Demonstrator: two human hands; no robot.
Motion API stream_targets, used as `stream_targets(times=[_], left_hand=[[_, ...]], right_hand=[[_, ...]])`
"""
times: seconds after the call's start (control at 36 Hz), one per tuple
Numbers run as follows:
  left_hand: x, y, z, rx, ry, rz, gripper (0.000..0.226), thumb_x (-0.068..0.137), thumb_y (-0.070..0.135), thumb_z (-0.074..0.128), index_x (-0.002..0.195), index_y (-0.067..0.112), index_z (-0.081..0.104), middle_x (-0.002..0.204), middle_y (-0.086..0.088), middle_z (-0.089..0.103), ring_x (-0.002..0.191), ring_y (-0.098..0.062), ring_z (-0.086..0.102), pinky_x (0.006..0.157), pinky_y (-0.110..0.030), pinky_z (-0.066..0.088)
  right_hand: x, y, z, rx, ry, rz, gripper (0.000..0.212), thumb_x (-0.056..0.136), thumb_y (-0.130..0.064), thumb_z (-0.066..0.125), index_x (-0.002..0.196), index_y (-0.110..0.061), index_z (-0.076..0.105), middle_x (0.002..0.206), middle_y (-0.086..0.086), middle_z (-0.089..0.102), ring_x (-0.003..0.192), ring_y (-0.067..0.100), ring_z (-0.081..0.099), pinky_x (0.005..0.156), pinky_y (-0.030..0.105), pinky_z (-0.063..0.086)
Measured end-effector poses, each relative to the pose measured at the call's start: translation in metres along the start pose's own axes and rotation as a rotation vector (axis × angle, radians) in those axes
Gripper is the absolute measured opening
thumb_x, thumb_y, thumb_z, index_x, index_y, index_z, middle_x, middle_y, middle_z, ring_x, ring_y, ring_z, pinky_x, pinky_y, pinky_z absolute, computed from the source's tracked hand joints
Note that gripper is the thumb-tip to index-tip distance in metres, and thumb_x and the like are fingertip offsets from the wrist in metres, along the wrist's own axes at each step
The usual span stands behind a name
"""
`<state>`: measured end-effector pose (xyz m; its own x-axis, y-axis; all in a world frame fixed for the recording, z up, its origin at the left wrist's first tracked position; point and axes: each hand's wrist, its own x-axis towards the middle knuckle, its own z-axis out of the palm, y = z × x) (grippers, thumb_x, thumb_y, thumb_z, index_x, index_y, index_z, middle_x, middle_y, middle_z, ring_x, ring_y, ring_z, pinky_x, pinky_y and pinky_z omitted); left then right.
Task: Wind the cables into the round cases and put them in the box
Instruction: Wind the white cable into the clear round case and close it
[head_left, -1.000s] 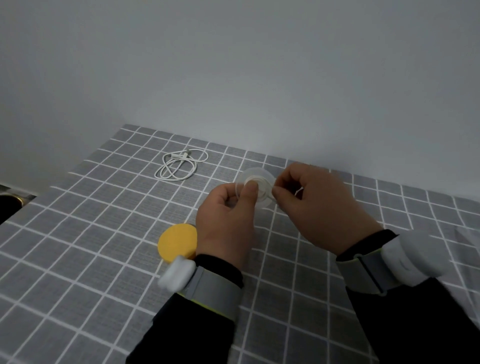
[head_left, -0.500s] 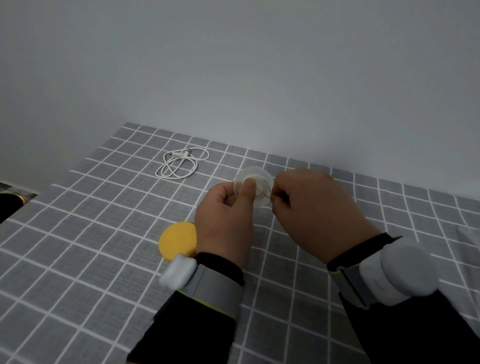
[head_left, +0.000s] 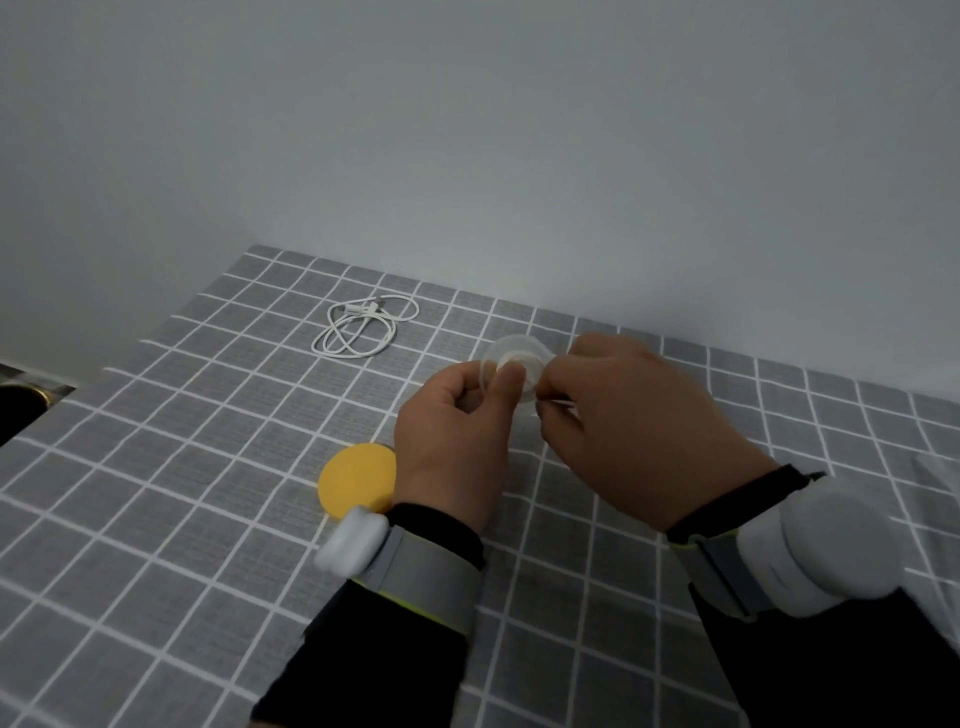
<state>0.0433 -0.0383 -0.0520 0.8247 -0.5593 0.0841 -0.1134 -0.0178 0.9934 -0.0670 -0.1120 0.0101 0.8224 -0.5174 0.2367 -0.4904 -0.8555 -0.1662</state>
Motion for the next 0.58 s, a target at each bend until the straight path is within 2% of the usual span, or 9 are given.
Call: stream_targets(times=[0.08,0.14,0.22,0.31,0.36,0.42,0.5,0.58], left_hand=[[-0.001,-0.001,0.0,0.055,-0.052,0.043,0.017,0.087,0.034,0.073,0.073,0.035,0.064,0.077,0.002,0.072,0.072,-0.008,0.064,0.066,-0.021,0.05],[0.0,-0.001,0.0,0.08,-0.074,0.06,0.017,0.088,0.033,0.072,0.073,0.036,0.064,0.074,0.008,0.07,0.07,-0.001,0.063,0.063,-0.015,0.048],[0.0,-0.001,-0.001,0.063,-0.097,0.05,0.011,0.089,0.03,0.071,0.079,0.028,0.069,0.072,0.015,0.068,0.067,0.008,0.061,0.062,-0.007,0.044],[0.0,-0.003,-0.001,0.051,-0.119,0.047,0.011,0.09,0.03,0.069,0.083,0.024,0.072,0.076,0.011,0.072,0.071,0.004,0.064,0.065,-0.012,0.047],[0.0,-0.005,-0.001,0.037,-0.121,0.044,0.013,0.091,0.03,0.068,0.085,0.021,0.075,0.078,0.007,0.074,0.075,-0.003,0.067,0.068,-0.019,0.051],[0.001,-0.005,-0.002,0.034,-0.125,0.04,0.016,0.092,0.031,0.067,0.087,0.018,0.076,0.079,0.005,0.075,0.077,-0.006,0.068,0.069,-0.02,0.052],[0.001,-0.004,-0.002,0.015,-0.132,0.034,0.019,0.093,0.03,0.065,0.091,0.015,0.076,0.08,0.006,0.075,0.074,0.0,0.067,0.065,-0.013,0.048],[0.0,-0.003,-0.002,-0.02,-0.141,0.023,0.021,0.093,0.029,0.064,0.091,0.012,0.076,0.076,0.007,0.074,0.069,0.003,0.064,0.061,-0.009,0.045]], right_hand=[[0.002,0.005,0.001,0.065,0.041,-0.025,0.015,0.092,-0.031,0.059,0.086,-0.022,0.07,0.085,-0.005,0.06,0.078,0.017,0.058,0.069,0.031,0.047],[0.003,0.006,0.002,0.083,0.047,-0.036,0.014,0.091,-0.031,0.063,0.083,-0.023,0.072,0.079,-0.005,0.062,0.073,0.015,0.058,0.068,0.032,0.048],[0.005,0.009,0.0,0.121,0.067,-0.002,0.013,0.088,-0.037,0.07,0.083,-0.025,0.074,0.074,-0.008,0.066,0.07,0.009,0.058,0.067,0.024,0.042],[0.003,0.011,-0.002,0.215,0.112,0.072,0.018,0.081,-0.041,0.077,0.081,-0.027,0.065,0.071,-0.013,0.065,0.066,0.002,0.058,0.062,0.013,0.037],[0.002,0.011,-0.002,0.304,0.13,0.112,0.03,0.077,-0.041,0.08,0.084,-0.026,0.055,0.068,-0.011,0.064,0.059,0.003,0.058,0.056,0.014,0.042],[0.002,0.012,0.0,0.373,0.141,0.144,0.039,0.074,-0.041,0.083,0.088,-0.026,0.05,0.067,-0.01,0.065,0.06,0.002,0.061,0.056,0.016,0.048],[0.002,0.016,0.003,0.36,0.133,0.157,0.041,0.073,-0.049,0.082,0.092,-0.028,0.052,0.072,-0.01,0.063,0.064,0.005,0.06,0.06,0.016,0.046],[0.003,0.018,0.005,0.363,0.114,0.15,0.039,0.074,-0.055,0.076,0.097,-0.031,0.056,0.088,-0.012,0.057,0.07,0.004,0.059,0.069,0.023,0.049]])
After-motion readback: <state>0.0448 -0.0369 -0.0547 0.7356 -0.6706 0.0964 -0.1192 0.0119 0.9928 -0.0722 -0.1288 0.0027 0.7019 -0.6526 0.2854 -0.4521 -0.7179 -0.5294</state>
